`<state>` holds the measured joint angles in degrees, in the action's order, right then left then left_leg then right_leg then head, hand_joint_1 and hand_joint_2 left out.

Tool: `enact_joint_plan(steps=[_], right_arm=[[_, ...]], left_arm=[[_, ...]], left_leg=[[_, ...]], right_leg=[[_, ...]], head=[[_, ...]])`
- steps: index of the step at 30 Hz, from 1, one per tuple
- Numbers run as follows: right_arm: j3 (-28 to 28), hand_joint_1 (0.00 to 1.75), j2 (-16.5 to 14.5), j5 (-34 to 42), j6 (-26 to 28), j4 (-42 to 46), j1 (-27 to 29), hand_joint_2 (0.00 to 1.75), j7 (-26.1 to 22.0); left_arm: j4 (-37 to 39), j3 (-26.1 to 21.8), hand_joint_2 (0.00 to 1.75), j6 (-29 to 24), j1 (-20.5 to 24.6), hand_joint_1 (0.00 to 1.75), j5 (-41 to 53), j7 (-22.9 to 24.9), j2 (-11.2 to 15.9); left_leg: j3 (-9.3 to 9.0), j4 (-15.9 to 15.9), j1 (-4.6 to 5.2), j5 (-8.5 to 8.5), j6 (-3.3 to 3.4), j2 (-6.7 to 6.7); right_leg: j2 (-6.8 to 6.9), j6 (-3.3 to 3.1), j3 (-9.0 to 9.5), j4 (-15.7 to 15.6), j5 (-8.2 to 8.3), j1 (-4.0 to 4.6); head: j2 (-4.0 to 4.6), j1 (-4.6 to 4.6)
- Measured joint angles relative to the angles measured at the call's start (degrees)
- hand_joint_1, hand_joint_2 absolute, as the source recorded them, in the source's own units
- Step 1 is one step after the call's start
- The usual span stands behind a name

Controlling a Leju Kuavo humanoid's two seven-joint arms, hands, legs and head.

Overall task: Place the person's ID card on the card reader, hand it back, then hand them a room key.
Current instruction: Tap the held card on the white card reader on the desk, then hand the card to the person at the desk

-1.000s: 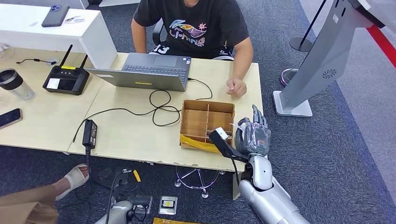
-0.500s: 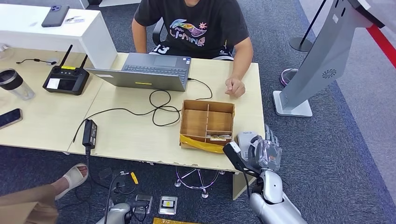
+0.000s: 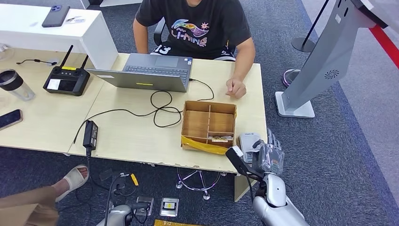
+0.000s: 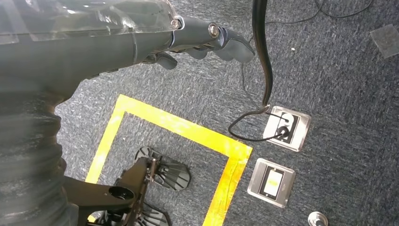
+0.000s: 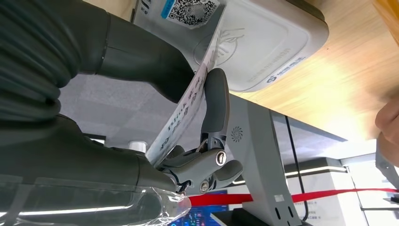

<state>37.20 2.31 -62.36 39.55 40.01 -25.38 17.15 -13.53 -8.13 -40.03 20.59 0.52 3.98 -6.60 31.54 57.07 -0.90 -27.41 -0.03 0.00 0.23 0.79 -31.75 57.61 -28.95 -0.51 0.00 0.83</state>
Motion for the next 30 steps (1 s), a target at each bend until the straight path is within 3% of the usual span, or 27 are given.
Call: enact_joint_plan(steps=[18,24,30], right_arm=[[-0.62,1.73,-0.61,-0.72,0.45,-0.46,-0.75,1.75,-1.6],[-2.34,1.67,-0.62,-3.01,0.49,4.28,-0.84,1.75,-2.85],[-3.01,1.64,-0.1,-4.33,0.06,13.4,-1.96,1.75,-0.15]], left_arm=[[0.0,-3.15,1.75,0.0,-0.01,0.0,2.64,-0.11,0.07],[0.0,-3.84,1.75,0.01,-0.03,0.0,2.96,-0.11,0.06],[0.0,-3.83,1.75,0.01,-0.04,0.0,2.3,-0.09,0.01]], left_leg=[[0.01,0.0,0.0,0.0,0.0,0.01],[0.01,0.0,0.0,0.0,0.0,0.01],[-0.01,0.01,0.0,0.01,0.0,0.0]], right_leg=[[0.01,0.01,0.01,0.01,0.01,0.0],[0.02,0.01,0.01,0.01,0.01,0.0],[0.0,0.01,0.0,0.01,0.01,0.0]], head=[[0.0,0.0],[0.0,0.01],[0.0,0.01]])
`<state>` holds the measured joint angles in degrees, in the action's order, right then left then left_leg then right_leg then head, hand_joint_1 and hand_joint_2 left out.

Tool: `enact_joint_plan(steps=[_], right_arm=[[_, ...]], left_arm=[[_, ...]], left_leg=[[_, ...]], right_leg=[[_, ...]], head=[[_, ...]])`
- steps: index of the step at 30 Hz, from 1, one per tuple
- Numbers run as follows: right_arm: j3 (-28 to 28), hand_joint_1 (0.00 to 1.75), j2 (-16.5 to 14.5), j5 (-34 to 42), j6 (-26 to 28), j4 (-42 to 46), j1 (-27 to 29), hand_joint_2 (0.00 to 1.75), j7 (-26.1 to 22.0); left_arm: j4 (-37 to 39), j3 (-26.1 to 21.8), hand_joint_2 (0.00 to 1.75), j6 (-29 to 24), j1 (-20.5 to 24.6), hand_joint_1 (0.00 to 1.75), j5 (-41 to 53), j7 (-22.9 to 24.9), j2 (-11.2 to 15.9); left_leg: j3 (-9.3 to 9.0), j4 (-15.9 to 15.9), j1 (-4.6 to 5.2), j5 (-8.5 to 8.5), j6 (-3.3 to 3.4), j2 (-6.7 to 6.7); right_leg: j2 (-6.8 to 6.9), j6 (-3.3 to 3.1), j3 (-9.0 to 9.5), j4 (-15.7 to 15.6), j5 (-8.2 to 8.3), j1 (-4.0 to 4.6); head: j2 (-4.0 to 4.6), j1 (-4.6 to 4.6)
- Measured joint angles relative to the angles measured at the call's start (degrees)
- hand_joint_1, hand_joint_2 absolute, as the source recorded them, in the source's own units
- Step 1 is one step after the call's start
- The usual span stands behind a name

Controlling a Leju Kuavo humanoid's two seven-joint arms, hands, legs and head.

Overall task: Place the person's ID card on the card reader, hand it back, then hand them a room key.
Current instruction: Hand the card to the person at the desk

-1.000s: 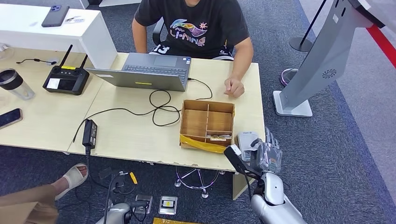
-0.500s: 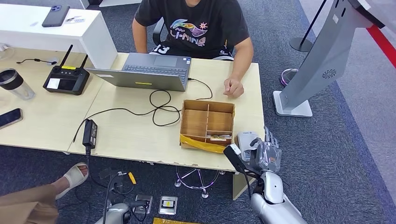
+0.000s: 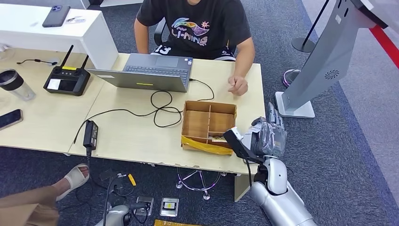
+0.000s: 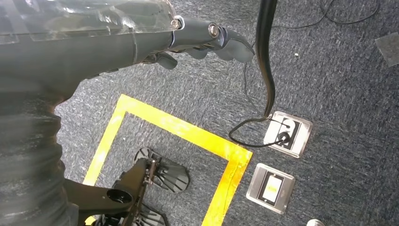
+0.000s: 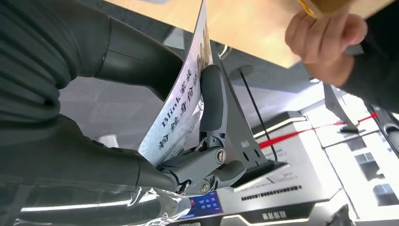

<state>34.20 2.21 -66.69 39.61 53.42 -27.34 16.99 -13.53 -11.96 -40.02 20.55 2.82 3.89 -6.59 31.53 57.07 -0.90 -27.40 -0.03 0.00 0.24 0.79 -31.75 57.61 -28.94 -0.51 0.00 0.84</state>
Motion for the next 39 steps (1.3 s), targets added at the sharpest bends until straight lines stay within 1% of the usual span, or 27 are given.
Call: enact_joint_plan(steps=[5,9,13,16,20,25,33,34,37,38,39], right_arm=[[-0.02,1.73,0.72,0.09,-0.97,6.78,-0.76,1.75,0.84],[0.14,1.74,0.94,0.0,-3.85,10.97,-2.43,1.75,0.76],[0.94,1.73,0.67,-0.08,-7.62,13.03,-5.96,1.75,0.8],[1.74,1.74,-0.25,0.24,-9.89,13.0,-8.94,1.75,0.86],[3.05,1.73,-2.08,0.11,-12.28,11.7,-13.11,1.75,0.91],[4.7,1.71,-5.05,-0.5,-13.73,7.85,-17.78,1.75,1.05],[7.3,1.64,-10.53,-1.48,-15.41,-3.33,-24.71,1.75,2.92],[7.49,1.44,-11.05,-1.59,-15.45,-4.74,-25.36,1.75,3.32],[8.02,0.22,-12.29,-2.07,-15.53,-8.79,-27.18,1.75,4.52],[8.19,0.0,-12.56,-2.17,-15.57,-9.96,-27.62,1.75,4.8],[8.32,0.0,-12.78,-2.2,-15.58,-11.02,-27.95,1.75,5.03]], left_arm=[[0.0,0.03,1.75,0.12,0.04,0.0,-0.17,0.24,-0.08],[0.0,0.13,1.75,0.46,0.24,0.0,0.02,1.37,-0.45],[0.0,0.31,1.75,0.52,0.83,0.0,0.15,2.2,-1.19],[0.0,0.58,1.75,0.51,1.38,0.0,0.15,2.5,-1.85],[0.0,1.12,1.75,0.44,2.09,0.0,0.19,3.16,-2.82],[0.0,1.73,1.75,0.18,2.7,0.0,0.16,3.32,-4.16],[0.02,1.93,1.75,0.07,2.87,0.0,2.12,3.1,-5.85],[0.02,1.87,1.75,0.07,2.86,0.0,2.91,2.92,-6.08],[0.02,1.46,1.75,0.05,2.77,0.0,5.62,2.29,-6.93],[0.02,1.27,1.75,0.05,2.71,0.0,6.44,2.18,-7.2],[0.02,1.04,1.75,0.04,2.63,0.0,7.23,2.13,-7.43]], left_leg=[[0.0,0.0,0.01,0.0,0.0,-0.03],[0.01,0.0,0.01,0.0,0.0,-0.03],[0.01,0.0,0.01,0.01,-0.01,-0.03],[0.02,0.0,0.0,0.03,-0.04,-0.02],[0.03,0.0,0.0,0.04,-0.04,-0.02],[0.07,0.0,0.0,0.04,-0.04,-0.01],[0.09,0.0,0.0,0.04,-0.05,-0.01],[0.09,0.0,0.0,0.04,-0.05,0.0],[0.09,0.0,0.0,0.05,-0.05,0.03],[0.09,0.0,0.0,0.05,-0.05,0.05],[0.09,0.0,0.01,0.05,-0.05,0.05]], right_leg=[[-0.04,0.0,0.0,0.0,0.01,-0.01],[-0.04,0.0,-0.01,0.0,0.01,-0.01],[-0.04,0.01,0.0,0.01,0.02,-0.01],[-0.04,0.01,0.0,0.02,0.04,-0.01],[-0.03,0.01,-0.01,0.03,0.04,0.0],[-0.02,0.01,-0.02,0.04,0.04,0.0],[0.0,0.01,-0.06,0.04,0.04,0.0],[0.0,0.01,-0.06,0.04,0.04,0.0],[0.05,0.01,-0.05,0.04,0.04,0.0],[0.06,0.01,-0.05,0.04,0.04,0.0],[0.05,0.01,-0.05,0.03,0.04,-0.01]], head=[[0.0,-0.01],[0.0,-0.01],[0.0,-0.01],[0.0,-0.01],[0.0,-0.01],[0.0,0.0],[0.0,0.01],[0.0,0.0],[0.0,-0.01],[0.0,0.01],[0.0,0.0]])
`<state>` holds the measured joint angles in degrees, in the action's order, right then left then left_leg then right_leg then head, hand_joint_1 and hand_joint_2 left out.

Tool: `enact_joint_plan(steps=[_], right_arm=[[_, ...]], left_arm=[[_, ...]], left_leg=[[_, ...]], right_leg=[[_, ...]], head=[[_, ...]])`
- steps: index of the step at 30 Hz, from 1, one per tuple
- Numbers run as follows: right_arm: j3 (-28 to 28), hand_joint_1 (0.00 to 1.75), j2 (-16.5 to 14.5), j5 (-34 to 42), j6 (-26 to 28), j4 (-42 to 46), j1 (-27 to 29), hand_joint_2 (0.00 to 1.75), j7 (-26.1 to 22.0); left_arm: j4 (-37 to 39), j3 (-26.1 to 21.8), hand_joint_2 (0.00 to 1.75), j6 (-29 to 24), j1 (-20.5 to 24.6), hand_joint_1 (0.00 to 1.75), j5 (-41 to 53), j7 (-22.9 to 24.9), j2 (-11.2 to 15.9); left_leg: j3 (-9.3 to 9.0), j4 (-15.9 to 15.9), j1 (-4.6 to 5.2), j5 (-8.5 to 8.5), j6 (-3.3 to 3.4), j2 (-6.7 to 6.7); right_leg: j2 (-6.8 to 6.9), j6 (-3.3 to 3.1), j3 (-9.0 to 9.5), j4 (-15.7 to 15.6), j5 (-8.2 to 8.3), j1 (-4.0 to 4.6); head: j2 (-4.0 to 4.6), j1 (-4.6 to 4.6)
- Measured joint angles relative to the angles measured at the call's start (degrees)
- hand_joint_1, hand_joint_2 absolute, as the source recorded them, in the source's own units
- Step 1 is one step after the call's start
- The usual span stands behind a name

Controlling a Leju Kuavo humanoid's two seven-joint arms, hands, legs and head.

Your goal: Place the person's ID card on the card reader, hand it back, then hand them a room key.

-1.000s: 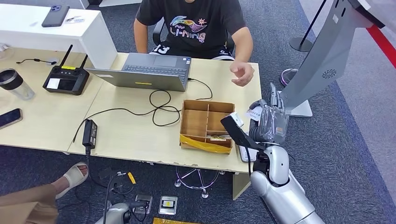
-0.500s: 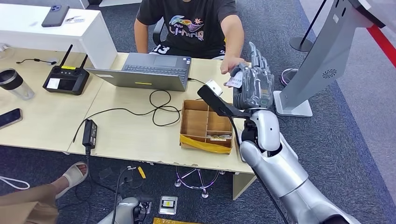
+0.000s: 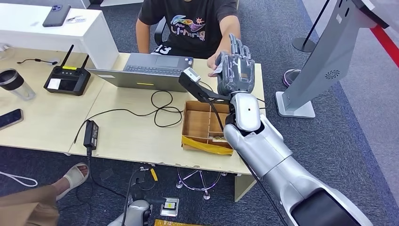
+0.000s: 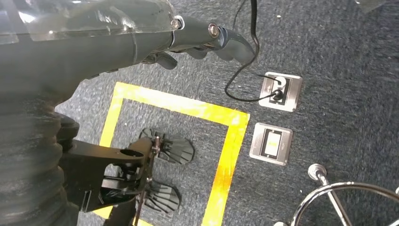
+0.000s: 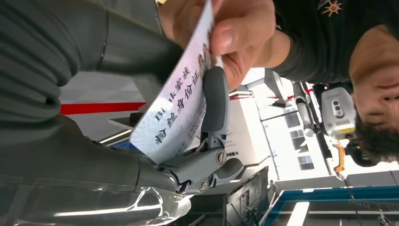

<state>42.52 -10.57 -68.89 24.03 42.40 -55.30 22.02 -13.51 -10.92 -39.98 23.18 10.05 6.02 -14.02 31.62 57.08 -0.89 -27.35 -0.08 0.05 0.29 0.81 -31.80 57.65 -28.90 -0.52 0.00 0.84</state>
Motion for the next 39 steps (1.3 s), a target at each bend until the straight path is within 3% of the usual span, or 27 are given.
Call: enact_joint_plan(steps=[9,16,22,28,34,39], right_arm=[[0.37,0.0,-0.13,-0.26,2.47,-6.27,-1.06,1.75,1.13],[-0.16,0.0,3.3,-4.48,3.65,-5.56,0.74,1.75,2.91],[-4.2,0.0,9.59,-11.19,0.7,5.65,9.62,1.75,4.64],[-11.15,0.0,15.39,-13.2,-0.89,18.38,18.79,1.75,4.77],[-19.4,0.0,20.68,-11.02,1.22,31.07,28.39,1.75,5.45],[-25.5,0.0,23.82,-4.57,5.86,39.76,37.09,1.75,5.96]], left_arm=[[0.17,-2.68,1.75,-0.03,-1.16,0.0,6.23,0.31,-1.23],[0.37,-4.97,1.75,-0.04,-1.58,0.0,10.1,0.19,-1.2],[0.71,-6.59,1.75,0.26,-2.27,0.0,11.15,-0.21,-0.73],[0.98,-6.99,1.75,0.48,-2.96,0.0,10.49,-1.22,0.14],[1.05,-7.29,1.75,0.38,-3.47,0.0,8.59,-3.17,1.2],[1.05,-8.06,1.75,-0.01,-4.4,0.0,6.32,-5.38,1.78]], left_leg=[[-0.01,0.02,0.0,0.0,0.0,-0.05],[-0.01,0.02,0.0,0.0,0.0,-0.04],[-0.02,0.04,0.02,-0.01,0.01,-0.02],[0.0,0.05,0.01,-0.03,0.0,-0.01],[0.01,0.03,0.01,-0.03,0.0,0.0],[0.01,0.03,0.02,-0.05,0.03,0.01]], right_leg=[[-0.08,0.0,-0.06,-0.01,0.0,0.0],[-0.05,0.0,-0.07,-0.02,0.0,0.0],[-0.03,0.0,-0.07,-0.04,0.0,-0.03],[0.01,0.0,-0.09,-0.06,0.0,-0.02],[0.01,0.01,-0.07,-0.06,0.0,-0.02],[0.01,0.01,-0.08,-0.08,0.0,-0.03]], head=[[0.0,-0.01],[0.0,-0.01],[0.0,-0.01],[0.0,-0.02],[0.0,-0.01],[0.0,-0.02]])
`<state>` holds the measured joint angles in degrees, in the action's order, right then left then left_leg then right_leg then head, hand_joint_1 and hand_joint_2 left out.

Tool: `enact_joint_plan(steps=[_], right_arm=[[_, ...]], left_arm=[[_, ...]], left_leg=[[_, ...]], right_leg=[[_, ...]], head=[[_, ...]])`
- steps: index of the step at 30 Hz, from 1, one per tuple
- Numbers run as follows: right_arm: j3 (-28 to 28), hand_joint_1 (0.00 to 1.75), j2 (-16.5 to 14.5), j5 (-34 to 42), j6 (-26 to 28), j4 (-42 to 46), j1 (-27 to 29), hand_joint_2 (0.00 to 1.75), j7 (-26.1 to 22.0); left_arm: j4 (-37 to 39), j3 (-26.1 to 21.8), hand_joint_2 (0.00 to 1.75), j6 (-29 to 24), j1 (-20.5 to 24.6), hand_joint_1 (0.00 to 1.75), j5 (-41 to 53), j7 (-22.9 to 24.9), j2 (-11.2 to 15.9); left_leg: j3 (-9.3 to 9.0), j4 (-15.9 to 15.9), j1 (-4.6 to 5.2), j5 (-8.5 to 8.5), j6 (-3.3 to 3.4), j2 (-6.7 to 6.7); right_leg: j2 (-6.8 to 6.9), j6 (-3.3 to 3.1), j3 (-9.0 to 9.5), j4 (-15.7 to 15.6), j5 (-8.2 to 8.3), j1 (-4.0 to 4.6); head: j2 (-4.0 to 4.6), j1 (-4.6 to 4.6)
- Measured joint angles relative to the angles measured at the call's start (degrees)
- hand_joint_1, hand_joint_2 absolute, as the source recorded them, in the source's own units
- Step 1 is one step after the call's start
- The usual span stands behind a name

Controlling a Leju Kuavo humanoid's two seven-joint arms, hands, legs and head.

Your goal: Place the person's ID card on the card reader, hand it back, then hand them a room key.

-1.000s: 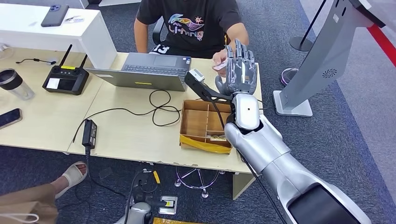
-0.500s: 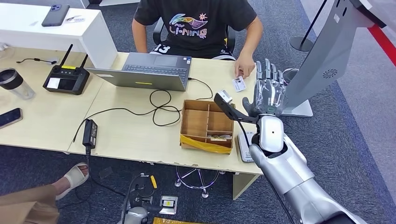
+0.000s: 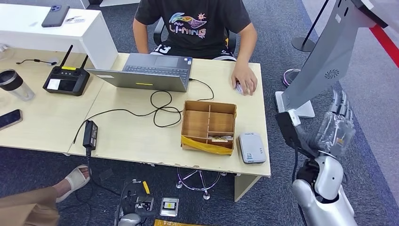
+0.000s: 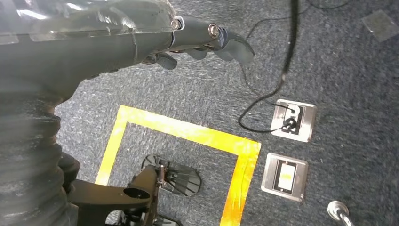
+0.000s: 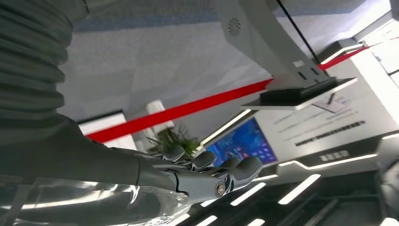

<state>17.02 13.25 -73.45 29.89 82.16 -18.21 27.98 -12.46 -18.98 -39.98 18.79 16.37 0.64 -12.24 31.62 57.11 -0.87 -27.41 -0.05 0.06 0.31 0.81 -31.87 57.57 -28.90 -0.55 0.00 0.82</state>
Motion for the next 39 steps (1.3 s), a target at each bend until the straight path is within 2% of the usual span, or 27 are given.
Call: enact_joint_plan(steps=[4,7,10,12,14,15,16,20,21,23,39], right_arm=[[-3.98,0.0,2.86,8.41,3.29,3.64,6.45,1.75,0.14],[-4.98,0.1,4.89,13.12,6.05,4.08,10.12,1.75,0.08],[-4.66,0.45,5.91,16.34,8.22,3.66,11.83,1.75,0.26],[-3.95,0.74,6.16,17.76,9.03,3.02,12.21,1.75,0.67],[-2.76,0.93,6.2,19.0,9.4,1.85,12.38,1.75,0.88],[-2.01,0.92,6.16,19.64,9.47,1.07,12.42,1.75,0.72],[-1.23,0.83,6.1,20.25,9.51,0.26,12.45,1.75,0.34],[1.54,0.15,5.16,21.33,9.46,-2.67,11.8,1.75,-1.65],[2.19,0.05,4.8,21.39,9.39,-3.5,11.37,1.75,-1.88],[3.42,0.0,4.19,21.44,9.14,-5.22,10.53,1.75,-2.13],[8.69,0.0,1.12,23.32,9.4,-12.29,6.13,1.75,-6.28]], left_arm=[[0.0,-1.13,1.75,-0.06,-1.41,0.0,-1.59,-2.13,0.29],[0.0,-2.79,1.75,-0.06,-2.55,0.0,-1.75,-4.02,0.4],[0.01,-4.51,1.75,-0.06,-3.13,0.0,-1.78,-6.07,0.43],[0.04,-5.44,1.75,-0.06,-3.26,0.0,-2.25,-7.2,0.44],[0.07,-6.42,1.75,-0.05,-3.46,0.0,-2.94,-8.17,0.44],[0.08,-6.85,1.75,-0.05,-3.61,0.0,-3.36,-8.59,0.44],[0.1,-7.23,1.75,-0.04,-3.76,0.0,-3.79,-8.95,0.44],[0.13,-7.97,1.75,0.02,-4.11,0.0,-5.59,-9.42,0.51],[0.13,-8.18,1.75,0.03,-4.14,0.0,-5.91,-9.45,0.55],[0.13,-8.57,1.75,0.03,-4.19,0.0,-6.41,-9.48,0.64],[0.13,-9.13,1.75,0.02,-5.08,0.0,-9.21,-10.14,1.3]], left_leg=[[0.02,-0.01,0.0,-0.05,0.01,-0.01],[0.03,-0.02,0.01,-0.1,0.03,-0.11],[0.03,-0.02,0.01,-0.1,0.04,-0.12],[0.03,-0.03,0.0,-0.09,0.04,-0.1],[0.03,-0.03,0.0,-0.09,0.04,-0.1],[0.03,-0.03,0.0,-0.09,0.04,-0.1],[0.03,-0.04,0.0,-0.09,0.04,-0.1],[0.07,-0.04,-0.01,-0.08,0.03,-0.07],[0.07,-0.04,-0.01,-0.08,0.03,-0.07],[0.07,-0.04,-0.01,-0.08,0.03,-0.06],[0.07,-0.03,0.0,-0.06,0.04,-0.01]], right_leg=[[0.0,0.0,0.01,-0.02,-0.01,0.0],[-0.04,0.01,-0.01,-0.01,-0.01,-0.01],[-0.04,0.01,0.0,-0.01,-0.01,-0.01],[-0.04,0.01,0.0,0.0,-0.01,0.0],[-0.03,0.01,0.01,0.01,-0.01,0.01],[-0.03,0.01,0.01,0.02,-0.01,0.01],[-0.03,0.0,0.01,0.03,-0.01,0.01],[-0.01,-0.02,0.01,0.04,-0.02,0.02],[-0.01,-0.02,0.01,0.04,-0.03,0.02],[0.0,-0.02,0.0,0.04,-0.03,0.02],[0.02,-0.02,0.01,0.04,-0.03,0.01]], head=[[0.0,0.01],[0.0,0.0],[0.0,-0.01],[0.0,0.0],[0.0,0.0],[0.0,-0.01],[0.0,-0.01],[0.0,0.0],[0.0,0.0],[0.0,0.0],[0.0,0.0]])
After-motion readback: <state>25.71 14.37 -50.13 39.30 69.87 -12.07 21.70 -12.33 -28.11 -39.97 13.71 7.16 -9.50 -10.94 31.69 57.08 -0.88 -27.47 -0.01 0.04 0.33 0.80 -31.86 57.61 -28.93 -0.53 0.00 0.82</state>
